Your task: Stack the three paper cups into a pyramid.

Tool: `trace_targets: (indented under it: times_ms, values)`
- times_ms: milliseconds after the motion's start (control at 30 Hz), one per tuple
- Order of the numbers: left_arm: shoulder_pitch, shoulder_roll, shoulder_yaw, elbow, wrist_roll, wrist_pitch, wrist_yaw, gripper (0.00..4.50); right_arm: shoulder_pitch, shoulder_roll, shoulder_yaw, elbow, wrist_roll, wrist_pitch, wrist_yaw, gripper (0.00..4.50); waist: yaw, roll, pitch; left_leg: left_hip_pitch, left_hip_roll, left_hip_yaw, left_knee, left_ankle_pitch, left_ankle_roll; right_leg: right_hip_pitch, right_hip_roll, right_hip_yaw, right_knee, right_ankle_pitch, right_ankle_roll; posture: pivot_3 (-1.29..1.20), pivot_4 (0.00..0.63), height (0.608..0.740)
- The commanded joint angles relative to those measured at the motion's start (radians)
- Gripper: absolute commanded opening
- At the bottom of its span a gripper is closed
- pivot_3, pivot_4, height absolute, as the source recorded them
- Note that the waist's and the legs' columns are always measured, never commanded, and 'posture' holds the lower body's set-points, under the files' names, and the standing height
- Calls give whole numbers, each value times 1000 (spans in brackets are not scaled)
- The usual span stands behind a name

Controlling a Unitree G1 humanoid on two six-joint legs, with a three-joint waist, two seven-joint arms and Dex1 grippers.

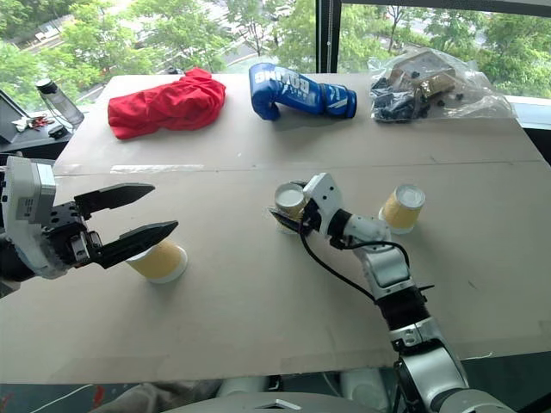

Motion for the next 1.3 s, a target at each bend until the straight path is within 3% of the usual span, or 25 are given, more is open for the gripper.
trace_targets:
  times_ms: [33,333,567,700,900,1300]
  values:
    - [-34,18,-15,-15,-23,-9,-13,4500,11,-13,-25,-96,30,3,3,4458,0,0,0,0,0,0,0,0,0,0,0,0,0,0,0,0,150,740]
    - [-222,31,-207,11,-72,18,-7,4500,106,-205,-75,-415,36,35,32,4458,7,0,0,0,0,0,0,-2,3,0,0,0,0,0,0,0,150,740]
    - [-404,-3,-378,57,-91,43,-12,4500,304,-243,-276,-489,-16,-22,-155,4458,15,0,0,-1,-3,0,0,0,1,0,1,0,0,0,0,0,150,740]
    - [-475,-11,-433,93,-70,49,-24,4500,363,-228,-376,-465,-27,-43,-254,4458,17,0,0,0,-4,1,1,0,0,0,1,2,0,0,0,0,150,740]
    - [-509,-8,-467,111,-50,45,-52,4500,428,-152,-423,-459,-55,-42,-391,4458,17,0,0,0,-2,0,0,1,-1,0,3,2,1,0,0,0,150,740]
    - [-499,-10,-455,108,-10,28,-78,4500,395,-63,-464,-421,102,91,-439,4458,25,1,0,0,-3,1,1,1,-1,0,3,3,1,0,0,0,150,740]
